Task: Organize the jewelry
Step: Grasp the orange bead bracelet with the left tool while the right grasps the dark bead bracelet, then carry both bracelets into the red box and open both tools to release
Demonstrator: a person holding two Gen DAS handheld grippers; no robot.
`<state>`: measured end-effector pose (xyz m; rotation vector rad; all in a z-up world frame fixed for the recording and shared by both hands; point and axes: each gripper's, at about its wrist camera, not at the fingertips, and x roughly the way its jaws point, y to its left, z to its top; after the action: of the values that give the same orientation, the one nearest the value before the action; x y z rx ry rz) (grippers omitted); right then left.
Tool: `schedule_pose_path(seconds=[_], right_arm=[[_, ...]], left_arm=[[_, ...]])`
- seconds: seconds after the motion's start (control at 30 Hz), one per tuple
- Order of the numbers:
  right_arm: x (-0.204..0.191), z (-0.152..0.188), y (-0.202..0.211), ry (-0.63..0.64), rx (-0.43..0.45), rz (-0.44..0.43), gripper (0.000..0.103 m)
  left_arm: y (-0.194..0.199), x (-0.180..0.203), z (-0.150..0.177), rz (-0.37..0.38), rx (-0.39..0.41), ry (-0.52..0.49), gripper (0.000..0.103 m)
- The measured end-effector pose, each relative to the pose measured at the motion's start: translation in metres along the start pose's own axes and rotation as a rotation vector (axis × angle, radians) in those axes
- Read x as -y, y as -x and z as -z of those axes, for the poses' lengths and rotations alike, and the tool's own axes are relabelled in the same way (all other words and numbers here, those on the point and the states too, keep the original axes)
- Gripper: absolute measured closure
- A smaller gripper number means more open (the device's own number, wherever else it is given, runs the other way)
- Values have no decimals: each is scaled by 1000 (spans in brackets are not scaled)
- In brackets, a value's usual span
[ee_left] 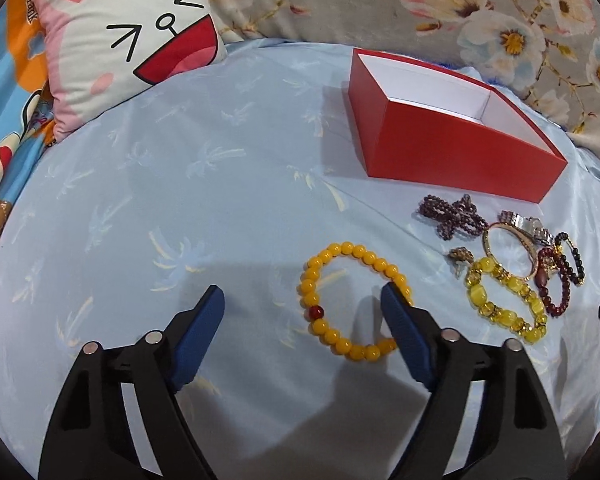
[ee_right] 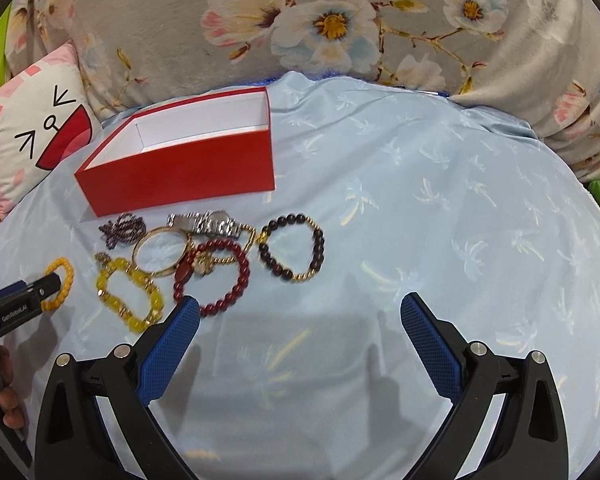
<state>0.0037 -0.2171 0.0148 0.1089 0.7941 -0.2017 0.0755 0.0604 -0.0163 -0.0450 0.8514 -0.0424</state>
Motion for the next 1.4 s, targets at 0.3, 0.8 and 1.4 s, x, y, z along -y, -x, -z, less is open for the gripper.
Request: schedule_pose_path(seconds=[0.3, 0.8, 1.4], right_arm=[[12, -31, -32, -19, -28, -5, 28], [5, -37, -75, 16, -109, -35, 87], [24, -45, -4, -15, -15, -96, 96]], left_arm=[[-6, 5, -6, -14, -5, -35, 47], [-5, 11, -7, 20, -2, -59, 88], [35, 14, -3, 208, 6, -11, 96]])
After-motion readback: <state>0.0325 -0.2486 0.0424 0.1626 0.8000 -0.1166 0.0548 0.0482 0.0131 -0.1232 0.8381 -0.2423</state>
